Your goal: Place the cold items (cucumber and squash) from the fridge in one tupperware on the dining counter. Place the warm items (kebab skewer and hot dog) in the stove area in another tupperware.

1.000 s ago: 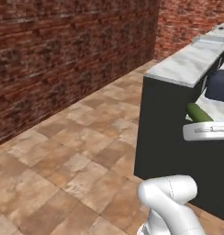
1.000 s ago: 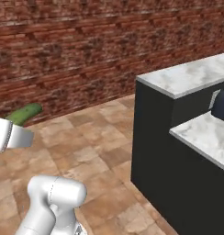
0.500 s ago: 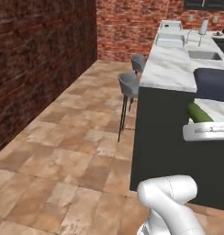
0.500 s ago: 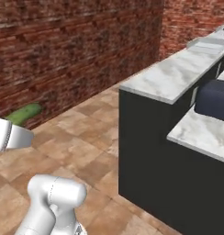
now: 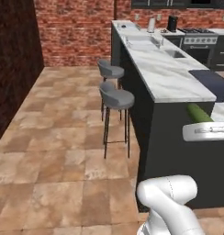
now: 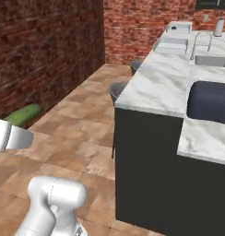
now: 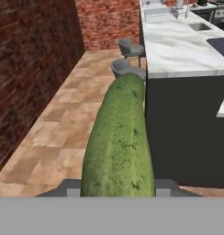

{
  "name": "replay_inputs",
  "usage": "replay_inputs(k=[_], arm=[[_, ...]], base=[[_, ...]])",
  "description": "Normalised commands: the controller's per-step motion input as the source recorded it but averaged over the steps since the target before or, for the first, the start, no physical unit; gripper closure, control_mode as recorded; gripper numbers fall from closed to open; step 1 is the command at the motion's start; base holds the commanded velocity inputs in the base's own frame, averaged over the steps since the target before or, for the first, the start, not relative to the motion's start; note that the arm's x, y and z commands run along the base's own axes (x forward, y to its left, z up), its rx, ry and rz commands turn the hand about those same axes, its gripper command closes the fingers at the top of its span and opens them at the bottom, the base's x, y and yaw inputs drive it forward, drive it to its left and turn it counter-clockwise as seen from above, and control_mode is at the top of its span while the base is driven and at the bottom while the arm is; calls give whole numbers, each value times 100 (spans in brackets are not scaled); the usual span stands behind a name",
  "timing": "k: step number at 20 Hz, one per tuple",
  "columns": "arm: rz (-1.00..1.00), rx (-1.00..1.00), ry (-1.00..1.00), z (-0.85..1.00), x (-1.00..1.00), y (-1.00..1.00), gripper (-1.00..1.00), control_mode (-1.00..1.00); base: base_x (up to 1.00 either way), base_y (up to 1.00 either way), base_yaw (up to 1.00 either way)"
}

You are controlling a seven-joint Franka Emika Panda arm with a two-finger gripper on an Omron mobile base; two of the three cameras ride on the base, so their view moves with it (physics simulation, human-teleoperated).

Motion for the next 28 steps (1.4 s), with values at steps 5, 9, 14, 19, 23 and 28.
replay_inputs(k=[5,9,14,19,23,28], arm=[[0,0,0,0,0,0,100,100],[0,0,0,0,0,0,100,100],[0,0,0,0,0,0,100,100],[0,0,0,0,0,0,100,100],[0,0,0,0,0,0,100,100],[0,0,0,0,0,0,100,100]], base=[[100,80,-49],[100,81,-50],[100,89,-51],[94,100,-40],[82,100,-31],[78,99,-25]])
